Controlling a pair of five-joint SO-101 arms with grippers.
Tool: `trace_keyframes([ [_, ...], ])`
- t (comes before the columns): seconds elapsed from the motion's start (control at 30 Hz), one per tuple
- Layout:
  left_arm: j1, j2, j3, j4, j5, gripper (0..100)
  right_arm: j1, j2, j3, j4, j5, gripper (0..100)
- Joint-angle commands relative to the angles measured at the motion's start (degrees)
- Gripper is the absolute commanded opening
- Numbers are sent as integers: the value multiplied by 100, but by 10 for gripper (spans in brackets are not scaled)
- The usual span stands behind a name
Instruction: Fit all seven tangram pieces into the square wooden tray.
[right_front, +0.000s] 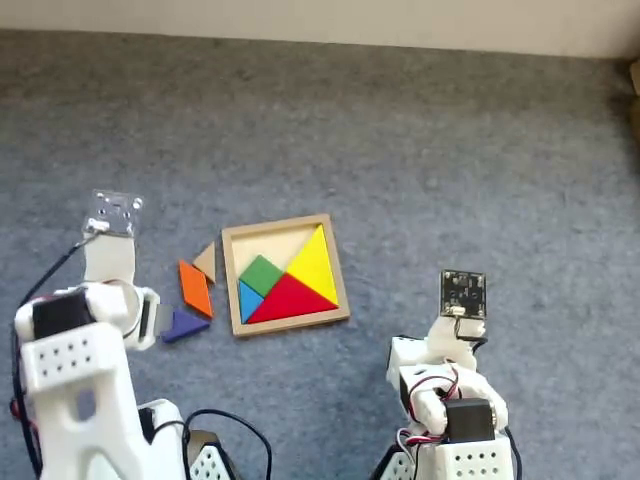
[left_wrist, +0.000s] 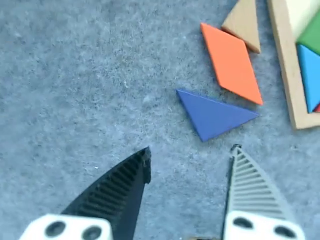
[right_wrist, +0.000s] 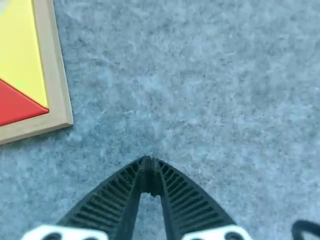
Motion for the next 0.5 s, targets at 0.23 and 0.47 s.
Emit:
trace_keyframes([
  [0.23, 919, 1121, -321, -334, 870, 259, 57, -75, 778, 40, -44, 9],
  [0.47, 971, 1446, -356, -1169, 1521, 259, 66, -75, 778, 40, -44, 9],
])
